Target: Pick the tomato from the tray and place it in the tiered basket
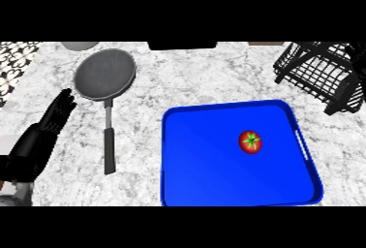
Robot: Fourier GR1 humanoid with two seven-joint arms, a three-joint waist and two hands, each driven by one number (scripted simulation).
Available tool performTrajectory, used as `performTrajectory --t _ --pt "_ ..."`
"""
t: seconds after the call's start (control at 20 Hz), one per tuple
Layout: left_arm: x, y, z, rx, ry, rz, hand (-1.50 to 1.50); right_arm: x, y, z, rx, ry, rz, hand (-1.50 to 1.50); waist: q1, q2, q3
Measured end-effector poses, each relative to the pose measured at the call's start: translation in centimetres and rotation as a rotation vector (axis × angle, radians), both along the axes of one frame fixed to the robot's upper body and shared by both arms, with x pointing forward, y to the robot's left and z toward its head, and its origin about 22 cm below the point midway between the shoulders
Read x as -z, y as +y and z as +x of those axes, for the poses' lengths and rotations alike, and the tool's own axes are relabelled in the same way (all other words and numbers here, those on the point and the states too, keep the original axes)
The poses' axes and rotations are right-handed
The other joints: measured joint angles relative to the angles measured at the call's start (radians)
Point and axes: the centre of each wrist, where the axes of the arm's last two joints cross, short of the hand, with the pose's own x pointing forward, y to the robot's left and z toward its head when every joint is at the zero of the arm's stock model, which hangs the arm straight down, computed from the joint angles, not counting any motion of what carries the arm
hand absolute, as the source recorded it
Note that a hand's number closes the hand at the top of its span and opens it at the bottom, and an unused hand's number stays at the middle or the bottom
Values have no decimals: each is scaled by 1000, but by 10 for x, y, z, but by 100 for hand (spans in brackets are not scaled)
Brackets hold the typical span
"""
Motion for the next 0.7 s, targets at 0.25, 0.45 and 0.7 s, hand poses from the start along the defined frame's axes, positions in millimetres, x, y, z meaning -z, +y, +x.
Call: performTrajectory --t 0.25,0.45,0.7 --pt "33 -8 -18 -130 115 -6 0 5 1 -11 120 -87 10 150 -2 2 -30" --pt "66 -10 -36 -253 239 -46 0 29 -29 -27 477 -52 49 -150 -40 7 -40" --pt "87 -29 -44 -310 310 -84 0 64 -6 -57 733 -132 238 -150 -41 2 -41"
